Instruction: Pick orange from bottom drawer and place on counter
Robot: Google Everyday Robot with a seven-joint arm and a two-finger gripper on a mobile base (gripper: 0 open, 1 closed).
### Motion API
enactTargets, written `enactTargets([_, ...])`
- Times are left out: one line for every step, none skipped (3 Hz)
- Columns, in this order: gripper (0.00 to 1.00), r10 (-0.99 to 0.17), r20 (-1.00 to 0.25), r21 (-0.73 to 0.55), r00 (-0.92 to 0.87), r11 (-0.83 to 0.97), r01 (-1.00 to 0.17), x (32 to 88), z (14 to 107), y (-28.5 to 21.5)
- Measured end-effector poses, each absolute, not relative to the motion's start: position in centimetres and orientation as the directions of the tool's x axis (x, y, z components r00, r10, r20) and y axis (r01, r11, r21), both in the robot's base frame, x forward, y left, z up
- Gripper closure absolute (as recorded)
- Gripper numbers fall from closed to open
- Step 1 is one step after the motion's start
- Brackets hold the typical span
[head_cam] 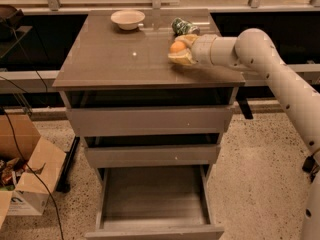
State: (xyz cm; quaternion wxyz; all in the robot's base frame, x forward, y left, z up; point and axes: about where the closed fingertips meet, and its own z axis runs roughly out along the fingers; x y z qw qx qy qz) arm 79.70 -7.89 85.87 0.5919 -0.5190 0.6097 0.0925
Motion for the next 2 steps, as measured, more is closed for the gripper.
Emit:
enactTargets([0.58, -0.461, -0.875, -0.401, 0.149, 0.517, -0.756, 80.22, 84.05, -8.71])
enactTargets([0.35, -0.451, -0.882, -0.387, 0.137, 0.525, -0.758, 80.27, 83.93, -8.66])
